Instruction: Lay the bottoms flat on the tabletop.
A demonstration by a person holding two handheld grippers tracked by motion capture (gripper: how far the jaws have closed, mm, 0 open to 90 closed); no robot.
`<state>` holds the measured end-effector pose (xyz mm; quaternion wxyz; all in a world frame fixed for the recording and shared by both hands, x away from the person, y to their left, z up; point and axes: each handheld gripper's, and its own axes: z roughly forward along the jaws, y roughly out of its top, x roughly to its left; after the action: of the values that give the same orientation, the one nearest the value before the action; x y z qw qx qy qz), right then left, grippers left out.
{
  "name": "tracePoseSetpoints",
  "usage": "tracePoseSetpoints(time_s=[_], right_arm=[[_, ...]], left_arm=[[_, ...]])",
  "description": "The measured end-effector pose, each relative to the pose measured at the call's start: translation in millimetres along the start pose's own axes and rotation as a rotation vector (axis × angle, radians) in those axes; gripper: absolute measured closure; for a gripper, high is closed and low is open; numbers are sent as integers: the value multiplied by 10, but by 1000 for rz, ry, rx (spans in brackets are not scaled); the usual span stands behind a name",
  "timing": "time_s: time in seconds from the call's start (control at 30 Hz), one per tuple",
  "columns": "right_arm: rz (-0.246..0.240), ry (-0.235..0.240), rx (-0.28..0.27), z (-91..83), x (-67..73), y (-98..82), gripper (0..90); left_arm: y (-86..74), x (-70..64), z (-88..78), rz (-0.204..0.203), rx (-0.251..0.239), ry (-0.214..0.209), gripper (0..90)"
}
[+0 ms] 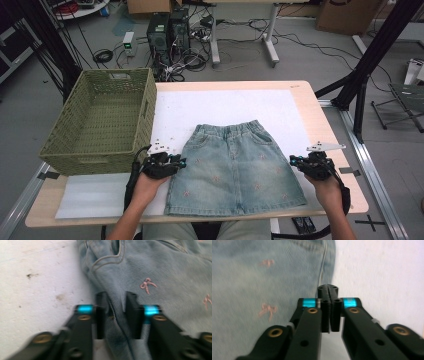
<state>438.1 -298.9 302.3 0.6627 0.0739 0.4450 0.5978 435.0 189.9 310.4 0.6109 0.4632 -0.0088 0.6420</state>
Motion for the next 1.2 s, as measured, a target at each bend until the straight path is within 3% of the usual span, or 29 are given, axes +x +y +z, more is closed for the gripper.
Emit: tracePoseSetpoints(time_s=[0.1,0.2,0.27,0.37,0.4,0.43,0.47,0.5,0.6,0.67,0.9,0.97,1.07,1.17,1.2], right_arm=[[20,4,-26,51,23,113,637],[-12,-8,-3,186,77,223,566],[-31,-20,50,311,93,269,557],[-35,-33,112,435,85,280,592],[-22,-25,103,437,87,271,690],[-26,-39,88,426,113,254,775],[-41,-45,89,426,145,239,814],[-60,-54,88,421,177,237,832],[-68,-48,113,396,194,249,847],[-60,-45,99,346,202,210,849],[-54,-25,69,50,235,24,847],[-47,-28,44,8,260,-27,840],[-40,-9,-4,14,240,-19,725],[-5,10,-62,-24,204,80,656],[-4,9,-72,-31,193,115,638]], left_arm=[[64,25,46,-7,-15,-11,541],[122,49,116,-24,-43,6,513],[140,80,153,-39,-44,10,508],[132,118,236,-50,21,23,520],[111,105,260,-49,60,13,560],[97,68,263,-10,58,31,615],[102,48,259,-2,63,-10,683],[107,27,260,11,68,1,798],[111,0,243,27,72,13,821],[104,-7,218,31,68,7,825],[79,-47,90,52,65,-58,824],[83,-45,101,45,47,-75,797],[167,-7,104,13,-23,-63,574],[280,45,54,-6,-82,-53,506],[333,67,48,4,-86,-46,493]])
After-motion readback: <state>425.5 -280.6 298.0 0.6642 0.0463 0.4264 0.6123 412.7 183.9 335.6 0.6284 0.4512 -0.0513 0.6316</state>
